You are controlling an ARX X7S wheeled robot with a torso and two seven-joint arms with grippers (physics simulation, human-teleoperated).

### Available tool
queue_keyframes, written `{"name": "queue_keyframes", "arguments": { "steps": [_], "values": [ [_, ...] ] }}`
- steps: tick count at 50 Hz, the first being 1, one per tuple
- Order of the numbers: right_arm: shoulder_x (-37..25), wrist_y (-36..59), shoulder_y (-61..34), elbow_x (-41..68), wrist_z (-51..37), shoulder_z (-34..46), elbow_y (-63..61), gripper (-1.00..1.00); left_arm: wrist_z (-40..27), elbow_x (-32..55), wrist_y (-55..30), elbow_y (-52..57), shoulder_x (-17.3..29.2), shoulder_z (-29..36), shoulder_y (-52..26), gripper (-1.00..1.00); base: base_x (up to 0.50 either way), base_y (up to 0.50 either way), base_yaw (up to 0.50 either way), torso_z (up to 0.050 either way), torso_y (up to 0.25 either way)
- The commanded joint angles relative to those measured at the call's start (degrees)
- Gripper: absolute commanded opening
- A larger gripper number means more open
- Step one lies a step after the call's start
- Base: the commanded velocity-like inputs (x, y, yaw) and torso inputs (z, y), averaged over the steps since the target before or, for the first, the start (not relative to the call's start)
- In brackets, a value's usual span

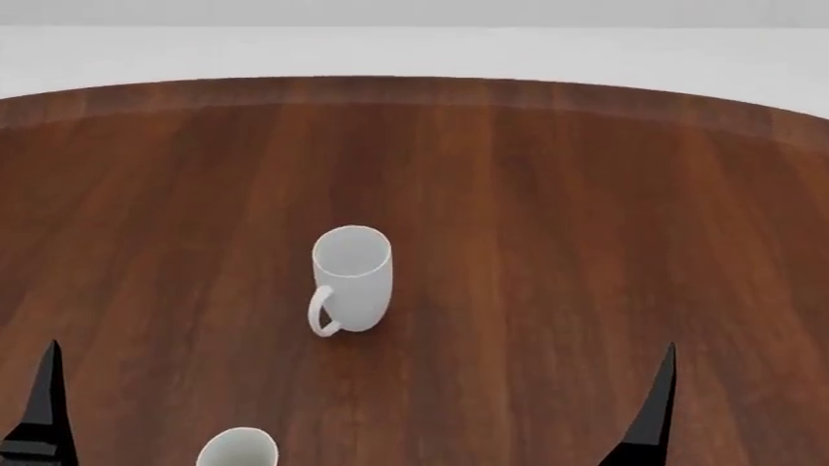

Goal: Put the white mug on the plate.

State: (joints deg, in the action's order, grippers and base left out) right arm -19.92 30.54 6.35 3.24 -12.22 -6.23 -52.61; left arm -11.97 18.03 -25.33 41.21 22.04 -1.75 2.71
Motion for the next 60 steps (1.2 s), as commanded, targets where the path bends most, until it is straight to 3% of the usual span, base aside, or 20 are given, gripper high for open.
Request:
{"name": "queue_keyframes", "arguments": {
  "steps": [1,52,60],
  "values": [
    [-0.17,-0.26,0.09,-0.25,-0.43,0.22,0.43,1.0,-0.34,0.05,-0.1,0.09,0.19,0.11,-0.04,1.0,0.5,0.0,0.0,0.0,0.0],
    [-0.86,-0.12,0.32,-1.37,-2.01,2.07,1.3,1.0,-0.77,0.26,0.63,-1.55,0.84,1.1,-0.62,1.0,0.49,0.0,0.0,0.0,0.001],
    [-0.58,-2.87,1.18,-1.72,-2.7,1.86,1.11,1.0,2.44,0.94,1.77,-6.65,-0.12,5.27,-1.1,1.0,0.0,0.0,0.0,0.0,0.0]
  ]
}}
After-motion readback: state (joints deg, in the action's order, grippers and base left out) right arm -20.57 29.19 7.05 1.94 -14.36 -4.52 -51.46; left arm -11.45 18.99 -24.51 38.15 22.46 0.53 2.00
